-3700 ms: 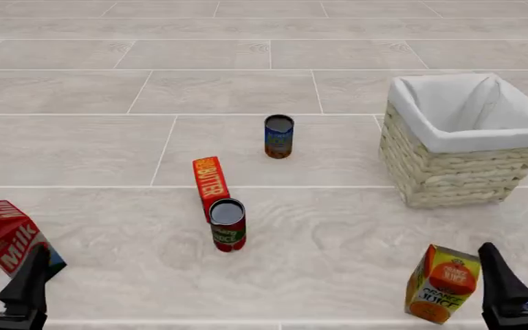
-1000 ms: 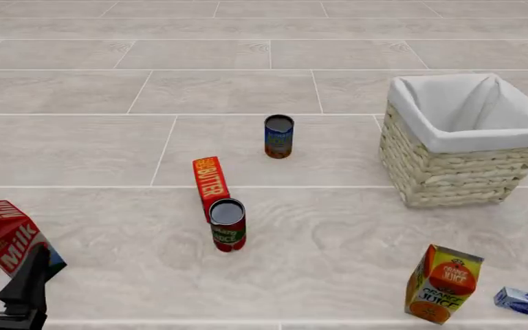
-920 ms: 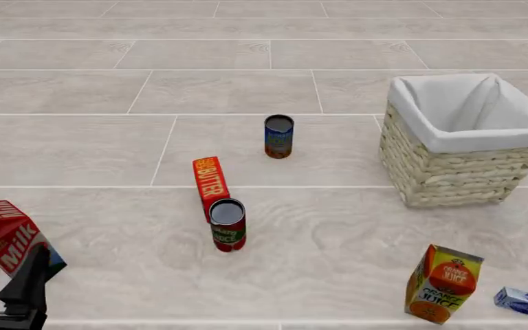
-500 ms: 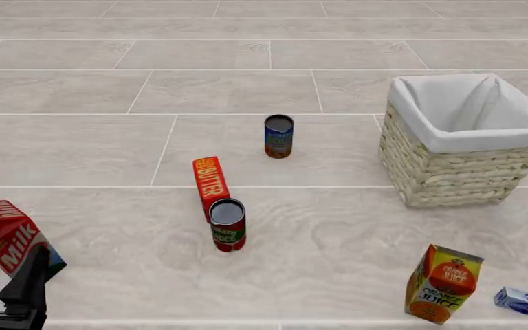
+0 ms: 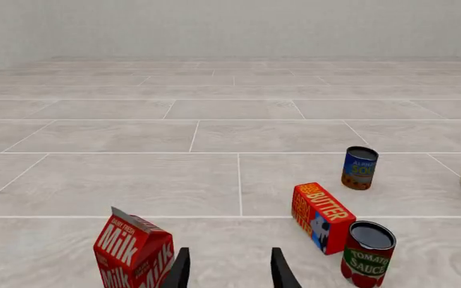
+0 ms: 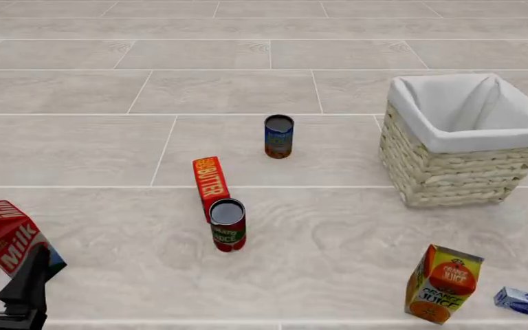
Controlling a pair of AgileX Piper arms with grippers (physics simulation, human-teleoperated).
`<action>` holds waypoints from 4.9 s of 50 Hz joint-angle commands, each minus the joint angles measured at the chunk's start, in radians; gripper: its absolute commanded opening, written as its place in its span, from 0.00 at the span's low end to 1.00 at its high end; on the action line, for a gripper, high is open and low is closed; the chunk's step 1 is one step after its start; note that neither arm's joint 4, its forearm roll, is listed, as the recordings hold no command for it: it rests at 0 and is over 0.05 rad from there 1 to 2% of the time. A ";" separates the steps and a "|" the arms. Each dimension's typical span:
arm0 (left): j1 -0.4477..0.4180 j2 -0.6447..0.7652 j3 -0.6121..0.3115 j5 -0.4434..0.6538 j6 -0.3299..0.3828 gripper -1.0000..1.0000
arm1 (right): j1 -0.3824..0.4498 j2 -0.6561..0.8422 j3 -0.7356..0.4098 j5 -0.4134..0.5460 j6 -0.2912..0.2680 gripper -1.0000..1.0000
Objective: Pick the cream cheese and place it in the basket.
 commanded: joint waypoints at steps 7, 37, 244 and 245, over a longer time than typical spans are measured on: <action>0.000 0.000 0.000 0.000 0.000 1.00 | -0.007 0.014 0.097 -0.042 -0.056 1.00; 0.000 0.000 0.000 0.000 0.000 1.00 | -0.029 0.110 0.204 -0.187 -0.127 1.00; 0.000 0.000 0.000 0.000 0.000 1.00 | 0.292 -0.162 -0.255 0.026 1.058 0.00; 0.000 0.000 0.000 0.000 0.000 1.00 | 0.293 -0.154 -0.273 0.029 1.081 0.00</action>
